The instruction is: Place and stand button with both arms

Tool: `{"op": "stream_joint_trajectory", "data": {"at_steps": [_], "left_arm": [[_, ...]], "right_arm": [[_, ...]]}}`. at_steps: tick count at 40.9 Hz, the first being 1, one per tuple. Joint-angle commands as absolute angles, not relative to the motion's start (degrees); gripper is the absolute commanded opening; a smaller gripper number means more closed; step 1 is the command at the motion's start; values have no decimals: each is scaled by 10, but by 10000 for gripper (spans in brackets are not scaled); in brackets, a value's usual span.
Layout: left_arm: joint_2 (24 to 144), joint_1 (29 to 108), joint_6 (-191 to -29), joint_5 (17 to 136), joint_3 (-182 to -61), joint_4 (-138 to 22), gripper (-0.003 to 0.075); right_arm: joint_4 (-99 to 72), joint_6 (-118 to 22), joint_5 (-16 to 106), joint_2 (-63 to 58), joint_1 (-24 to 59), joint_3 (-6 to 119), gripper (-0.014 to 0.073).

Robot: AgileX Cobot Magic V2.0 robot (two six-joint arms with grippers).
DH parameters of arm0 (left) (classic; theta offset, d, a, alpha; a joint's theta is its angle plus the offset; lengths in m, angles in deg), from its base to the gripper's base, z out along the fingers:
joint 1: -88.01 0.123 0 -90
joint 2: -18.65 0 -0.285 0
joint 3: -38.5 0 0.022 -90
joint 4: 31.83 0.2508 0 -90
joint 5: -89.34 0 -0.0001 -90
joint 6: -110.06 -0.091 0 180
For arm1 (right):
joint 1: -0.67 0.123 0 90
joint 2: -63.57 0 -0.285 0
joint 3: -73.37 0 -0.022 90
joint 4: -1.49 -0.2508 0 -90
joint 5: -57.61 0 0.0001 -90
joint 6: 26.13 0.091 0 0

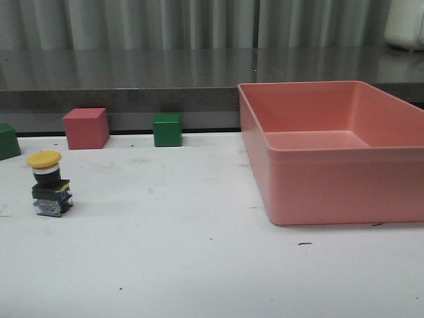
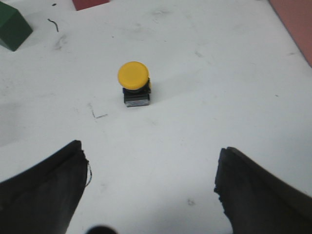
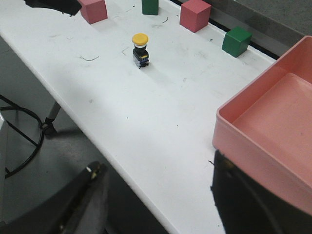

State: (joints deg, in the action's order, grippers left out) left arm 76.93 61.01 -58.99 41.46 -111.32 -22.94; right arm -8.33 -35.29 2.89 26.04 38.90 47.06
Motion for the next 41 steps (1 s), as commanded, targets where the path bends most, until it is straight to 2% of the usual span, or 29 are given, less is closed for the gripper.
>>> {"op": "stream_joint_trajectory", "data": {"at_steps": [1,9,17,35,38,41], "left_arm": [[746,586,-600,373,-1163,-240,533],[693,576,-600,320,-1170,-250,533],[658,576,-600,318,-1170,-250,533],[655,576,-600,318,-1170,-250,530],[655,576,-600,318,-1170,-250,494],[655,576,-600,318,-1170,-250,420]], "right_arm": [[-92,-359,69,257,390,482,477],[-92,-359,69,257,390,482,477],[-92,-359,69,257,390,482,477],[-92,-359,77,257,390,482,477],[-92,-359,77,257,390,482,477],[-92,-359,76,257,390,482,474]]}}
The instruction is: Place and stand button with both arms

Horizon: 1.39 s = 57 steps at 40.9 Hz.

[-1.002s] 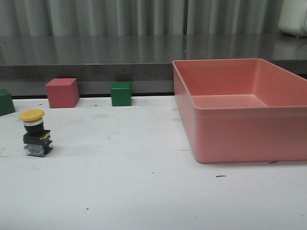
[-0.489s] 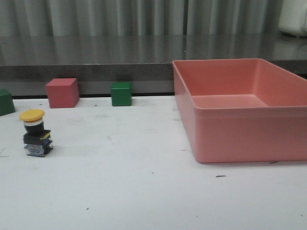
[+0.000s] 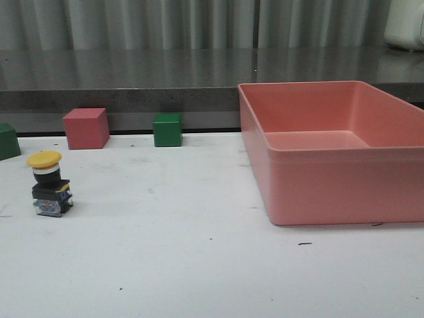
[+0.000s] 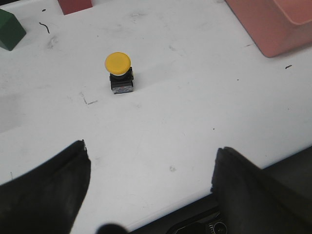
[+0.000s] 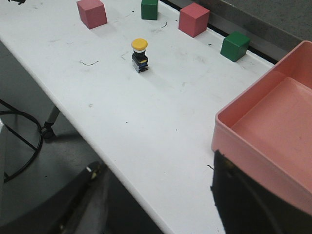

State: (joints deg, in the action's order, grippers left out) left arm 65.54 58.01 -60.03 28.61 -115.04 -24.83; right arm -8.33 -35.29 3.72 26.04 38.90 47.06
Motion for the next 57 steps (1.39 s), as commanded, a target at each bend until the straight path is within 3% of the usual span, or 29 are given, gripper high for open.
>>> {"op": "stream_joint_trajectory", "data": {"at_steps": [1,5,10,15,41,57], "left_arm": [[655,576,-600,318,-1170,-250,384],[655,576,-600,318,-1170,-250,254],[655,576,-600,318,-1170,-250,87],[655,576,-600,318,-1170,-250,-21],[649,585,-600,342,-1148,-251,-20],[506,771,-600,638,-910,-245,-20]], "right_arm": [[-92,-359,76,257,390,482,462],[-91,-359,75,257,390,482,351],[-91,-359,75,257,390,482,120],[-91,-359,75,257,390,482,-74],[-91,-359,75,257,390,482,-68],[-91,-359,75,257,390,482,-68]]}}
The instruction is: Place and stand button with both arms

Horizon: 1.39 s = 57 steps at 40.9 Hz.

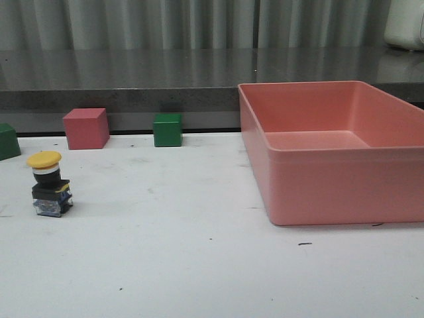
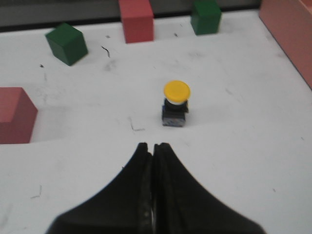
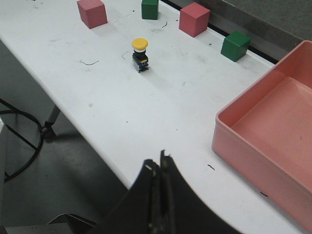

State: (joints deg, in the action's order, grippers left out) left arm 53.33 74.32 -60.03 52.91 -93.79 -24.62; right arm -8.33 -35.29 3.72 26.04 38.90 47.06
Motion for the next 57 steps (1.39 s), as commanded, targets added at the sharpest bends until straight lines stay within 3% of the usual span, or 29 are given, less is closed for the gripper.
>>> {"op": "stream_joint_trajectory", "data": {"at_steps": [1,11,23,32,57], "left_arm": [[494,778,-600,653,-897,-250,-20],[354,839,-600,673,-782,-260,-20],[249,840,-600,802,-669,-329,-20],[250,840,-600,871,-630,-329,-20],[249,840,-662,922,-629,-323,-20]], "right_arm": [[-91,-359,75,257,390,482,-68],[-91,-359,75,257,390,482,-68],[-91,-359,75,257,390,482,-68],[-91,-359,74,257,390,482,-69],[-91,-359,74,257,390,482,-69]]}}
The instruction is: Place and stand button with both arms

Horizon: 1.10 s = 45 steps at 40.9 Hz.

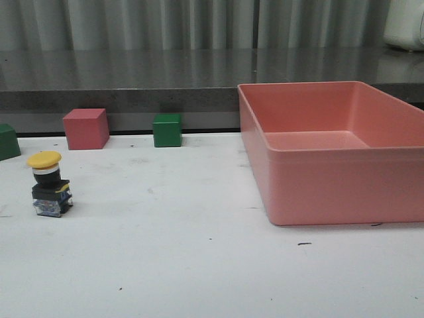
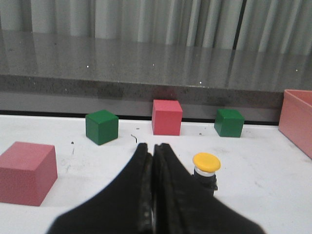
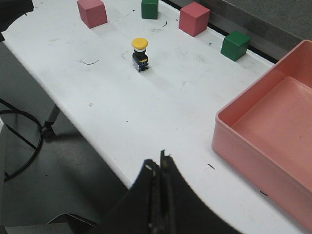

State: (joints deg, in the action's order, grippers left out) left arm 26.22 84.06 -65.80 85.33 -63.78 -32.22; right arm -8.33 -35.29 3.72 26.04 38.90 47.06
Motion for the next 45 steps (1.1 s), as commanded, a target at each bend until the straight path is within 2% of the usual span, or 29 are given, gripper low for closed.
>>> {"op": "stream_joint_trajectory", "data": {"at_steps": [1,13,45], "left_arm": [[249,840,-662,925,-629,-323,-20],[249,823,-662,923,-629,-323,-20],[250,841,-662,923,-629,-323,-20]], "right_arm": [[-91,-359,74,257,390,482,-69],[-91,-359,74,257,390,482,-69],[-91,-359,74,257,390,482,-69]]}}
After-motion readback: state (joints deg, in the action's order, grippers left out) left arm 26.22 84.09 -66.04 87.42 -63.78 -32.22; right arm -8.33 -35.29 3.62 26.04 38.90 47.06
